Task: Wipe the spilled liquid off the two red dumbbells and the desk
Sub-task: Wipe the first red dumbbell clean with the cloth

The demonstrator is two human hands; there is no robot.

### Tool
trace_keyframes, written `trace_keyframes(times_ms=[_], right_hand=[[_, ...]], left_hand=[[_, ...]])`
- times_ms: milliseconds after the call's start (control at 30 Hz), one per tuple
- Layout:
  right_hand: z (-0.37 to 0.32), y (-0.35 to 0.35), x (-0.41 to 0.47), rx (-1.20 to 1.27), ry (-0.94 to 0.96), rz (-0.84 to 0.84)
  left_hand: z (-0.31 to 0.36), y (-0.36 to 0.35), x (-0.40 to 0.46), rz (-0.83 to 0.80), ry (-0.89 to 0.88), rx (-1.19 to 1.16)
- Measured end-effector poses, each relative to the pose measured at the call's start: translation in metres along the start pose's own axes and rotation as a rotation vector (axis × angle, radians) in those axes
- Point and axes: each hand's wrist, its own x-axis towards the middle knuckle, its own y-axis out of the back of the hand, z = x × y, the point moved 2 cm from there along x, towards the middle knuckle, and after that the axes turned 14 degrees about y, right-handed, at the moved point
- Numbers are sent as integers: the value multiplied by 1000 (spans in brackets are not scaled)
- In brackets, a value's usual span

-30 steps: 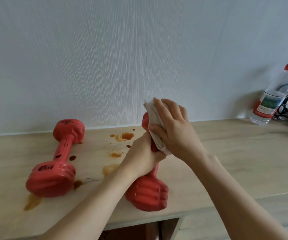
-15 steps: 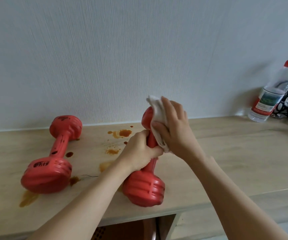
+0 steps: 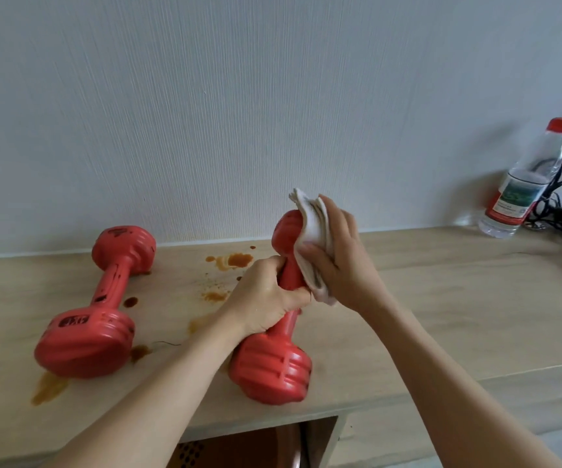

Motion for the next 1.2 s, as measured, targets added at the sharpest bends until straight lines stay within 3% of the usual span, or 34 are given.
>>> trace_keyframes(times_ms=[133, 333, 467, 633, 700, 767, 867, 933, 1000, 1067, 1200], right_hand=[[-18, -1, 12, -326, 17, -100], [13, 1, -12, 227, -135, 106], [20, 2, -20, 652, -193, 158], [20, 13, -27, 892, -309, 154], [20, 19, -29, 881, -339, 167], [21, 24, -28, 794, -340, 211], [15, 24, -24, 573, -374, 269], [5, 19, -18, 433, -387, 275], [-3, 14, -13, 273, -387, 229], [-6, 12, -11, 168, -385, 192], [-2, 14, -15, 254, -365, 228]], left_hand=[[5, 0, 1, 70, -64, 139], [7, -4, -1, -13, -25, 16], [7, -5, 1, -55, -14, -17], [7, -12, 1, -175, 23, -111], [11, -14, 1, -205, 48, -101], [18, -13, 0, -179, 52, 63], [27, -15, -6, 10, 15, 548], [25, -19, -10, 124, 33, 671], [22, -21, -10, 146, 25, 640], [20, -20, -8, 65, 8, 532], [15, -15, -7, -60, -8, 305]])
